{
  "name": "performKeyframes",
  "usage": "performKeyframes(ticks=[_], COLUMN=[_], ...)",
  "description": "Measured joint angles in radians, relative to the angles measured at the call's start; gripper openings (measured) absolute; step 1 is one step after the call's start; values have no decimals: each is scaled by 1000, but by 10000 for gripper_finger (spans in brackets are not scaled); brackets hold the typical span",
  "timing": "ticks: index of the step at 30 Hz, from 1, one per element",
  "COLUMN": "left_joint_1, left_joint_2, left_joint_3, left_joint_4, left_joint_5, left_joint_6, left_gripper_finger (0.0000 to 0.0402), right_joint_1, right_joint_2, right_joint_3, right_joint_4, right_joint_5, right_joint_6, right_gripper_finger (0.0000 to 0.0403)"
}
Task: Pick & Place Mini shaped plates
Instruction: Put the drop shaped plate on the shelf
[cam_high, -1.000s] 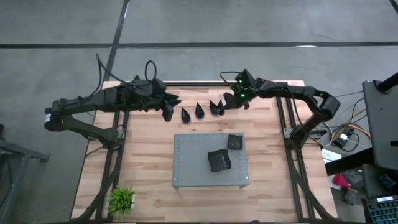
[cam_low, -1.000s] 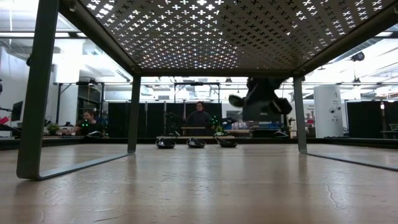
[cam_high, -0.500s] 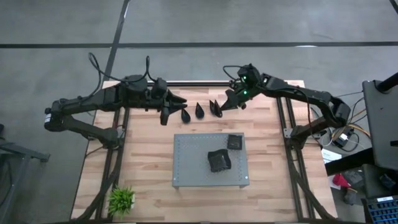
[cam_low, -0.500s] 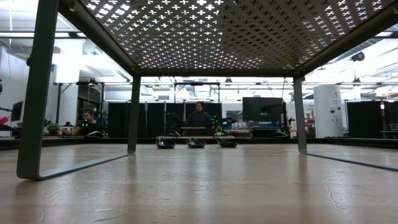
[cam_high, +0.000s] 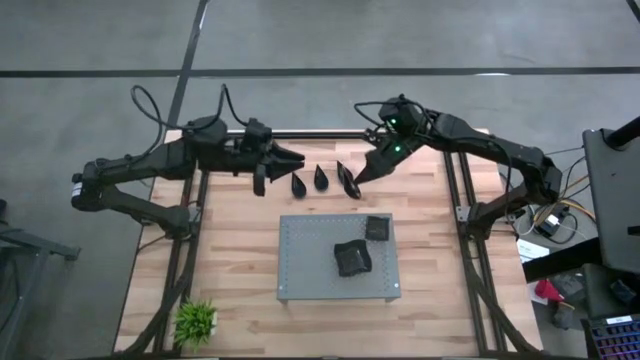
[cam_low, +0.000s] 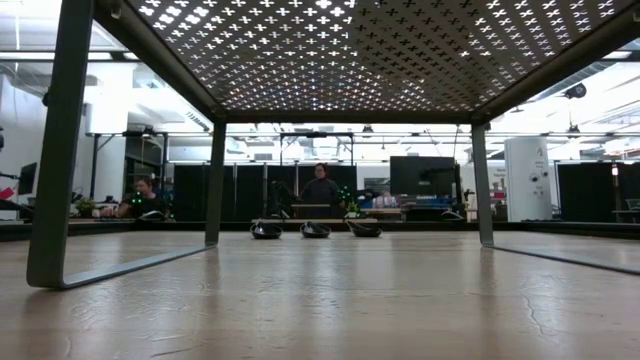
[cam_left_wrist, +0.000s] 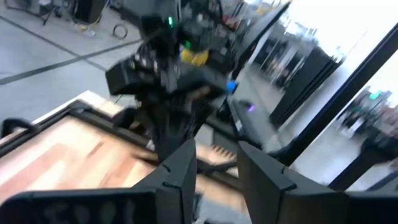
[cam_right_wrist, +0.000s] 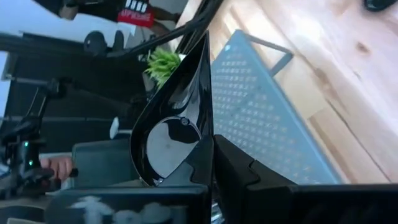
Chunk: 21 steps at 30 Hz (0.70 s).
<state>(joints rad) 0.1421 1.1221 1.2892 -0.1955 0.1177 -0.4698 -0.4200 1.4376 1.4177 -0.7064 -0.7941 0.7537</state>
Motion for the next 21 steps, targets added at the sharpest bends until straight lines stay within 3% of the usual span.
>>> performKeyframes(ticks=[3, 8, 17, 21], left_joint_1=[-2, -5, -73, -92], left_joint_2=[0, 0, 11, 46], left_joint_3=[0, 1, 2, 24], left_joint_4=[59, 71, 104, 128], left_joint_5=[14, 120, 196, 306], left_joint_6=[-24, -64, 23, 70], left_gripper_finger=[108, 108, 108, 108], right_joint_1=[31, 92, 219, 263], right_joint_2=[0, 0, 0, 0], right_joint_3=[20, 36, 36, 36], right_joint_4=[-2, -22, -8, 78], right_joint_5=[0, -49, -86, -87], right_joint_6=[-2, 8, 206, 330], right_gripper_finger=[8, 8, 8, 8])
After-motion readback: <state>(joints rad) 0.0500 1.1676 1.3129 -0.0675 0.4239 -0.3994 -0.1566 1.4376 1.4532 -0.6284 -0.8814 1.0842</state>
